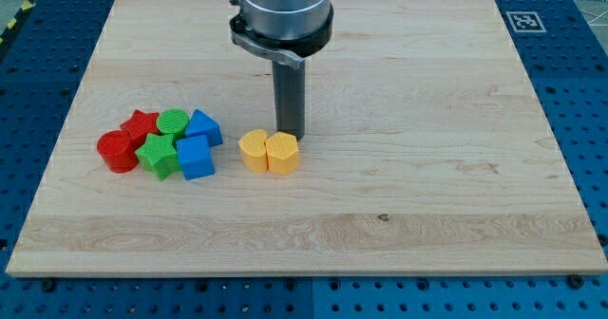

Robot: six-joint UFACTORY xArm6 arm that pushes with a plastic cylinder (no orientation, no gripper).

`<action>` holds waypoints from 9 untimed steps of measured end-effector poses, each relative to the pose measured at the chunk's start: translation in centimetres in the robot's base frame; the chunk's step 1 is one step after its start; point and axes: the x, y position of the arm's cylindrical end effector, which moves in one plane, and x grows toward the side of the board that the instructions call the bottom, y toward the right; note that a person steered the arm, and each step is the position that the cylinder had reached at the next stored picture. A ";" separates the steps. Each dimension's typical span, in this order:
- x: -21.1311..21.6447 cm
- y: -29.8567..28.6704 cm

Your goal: Slide the yellow heart towards the bottom center

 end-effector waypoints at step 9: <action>7.8 -3.3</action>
